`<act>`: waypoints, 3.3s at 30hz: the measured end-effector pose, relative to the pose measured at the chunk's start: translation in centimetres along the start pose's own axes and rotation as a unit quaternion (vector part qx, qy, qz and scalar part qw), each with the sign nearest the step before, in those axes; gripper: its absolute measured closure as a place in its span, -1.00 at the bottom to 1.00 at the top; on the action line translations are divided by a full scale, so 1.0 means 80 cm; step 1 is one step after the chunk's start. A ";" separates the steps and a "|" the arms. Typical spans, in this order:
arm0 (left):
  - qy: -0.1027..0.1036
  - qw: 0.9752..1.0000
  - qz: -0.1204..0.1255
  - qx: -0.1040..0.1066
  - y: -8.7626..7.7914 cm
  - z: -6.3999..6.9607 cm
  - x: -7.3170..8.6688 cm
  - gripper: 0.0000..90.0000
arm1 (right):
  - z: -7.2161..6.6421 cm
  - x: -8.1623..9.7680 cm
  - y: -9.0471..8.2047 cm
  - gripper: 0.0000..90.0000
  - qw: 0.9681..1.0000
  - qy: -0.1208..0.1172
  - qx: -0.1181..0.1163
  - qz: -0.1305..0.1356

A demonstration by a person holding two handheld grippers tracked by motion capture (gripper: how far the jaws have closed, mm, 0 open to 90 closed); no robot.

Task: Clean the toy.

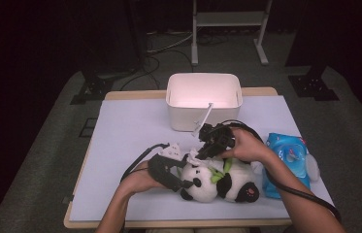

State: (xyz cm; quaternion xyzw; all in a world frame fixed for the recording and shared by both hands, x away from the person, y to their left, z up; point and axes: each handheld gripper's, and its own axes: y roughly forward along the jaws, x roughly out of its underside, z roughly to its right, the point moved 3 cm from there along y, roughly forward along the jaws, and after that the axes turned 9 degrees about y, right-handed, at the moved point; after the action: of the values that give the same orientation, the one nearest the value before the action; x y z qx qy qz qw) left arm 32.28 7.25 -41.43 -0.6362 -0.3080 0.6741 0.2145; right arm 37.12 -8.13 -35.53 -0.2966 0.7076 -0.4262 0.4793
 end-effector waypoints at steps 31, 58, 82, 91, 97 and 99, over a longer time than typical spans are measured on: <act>0.009 1.000 -0.001 0.002 0.002 0.002 -0.001 -0.43 | 0.020 -0.009 0.017 0.88 1.000 0.020 -0.008 -0.001; 0.010 1.000 0.003 -0.006 0.009 0.004 -0.008 -0.43 | 0.008 0.063 -0.031 0.88 0.999 0.038 0.006 0.037; -0.011 1.000 0.010 -0.017 0.013 -0.002 -0.007 -0.45 | -0.037 0.060 -0.029 0.88 0.999 -0.008 0.006 0.043; -0.013 1.000 0.012 -0.020 0.014 -0.002 -0.008 -0.46 | -0.039 0.081 -0.031 0.88 0.998 0.005 0.002 0.055; -0.011 1.000 0.011 -0.020 0.014 -0.002 -0.008 -0.47 | -0.047 0.084 -0.030 0.88 0.998 -0.002 0.010 0.059; -0.012 1.000 0.007 -0.021 0.014 -0.002 -0.007 -0.47 | -0.048 0.083 -0.027 0.88 0.998 -0.005 0.010 0.059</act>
State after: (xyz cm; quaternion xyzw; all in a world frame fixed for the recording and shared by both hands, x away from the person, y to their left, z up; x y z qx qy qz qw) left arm 32.64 6.07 -41.80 -0.6349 -0.3196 0.6765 0.1928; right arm 31.15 -13.40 -35.74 -0.2516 0.7174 -0.4027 0.5098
